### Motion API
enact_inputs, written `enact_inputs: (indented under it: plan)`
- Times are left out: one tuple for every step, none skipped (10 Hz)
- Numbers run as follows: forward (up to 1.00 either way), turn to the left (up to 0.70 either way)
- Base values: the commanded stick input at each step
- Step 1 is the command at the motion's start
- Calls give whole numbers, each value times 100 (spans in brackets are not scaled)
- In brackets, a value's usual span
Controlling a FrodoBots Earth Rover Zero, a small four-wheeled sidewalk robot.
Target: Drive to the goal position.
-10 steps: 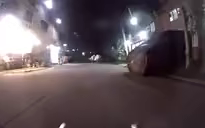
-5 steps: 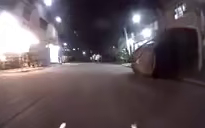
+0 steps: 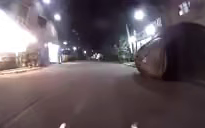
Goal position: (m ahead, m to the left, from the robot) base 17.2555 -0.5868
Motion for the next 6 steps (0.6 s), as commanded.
enact_inputs:
  plan:
    - [100,0]
    - [100,0]
    - [100,0]
    - [100,0]
    - [100,0]
    - [100,0]
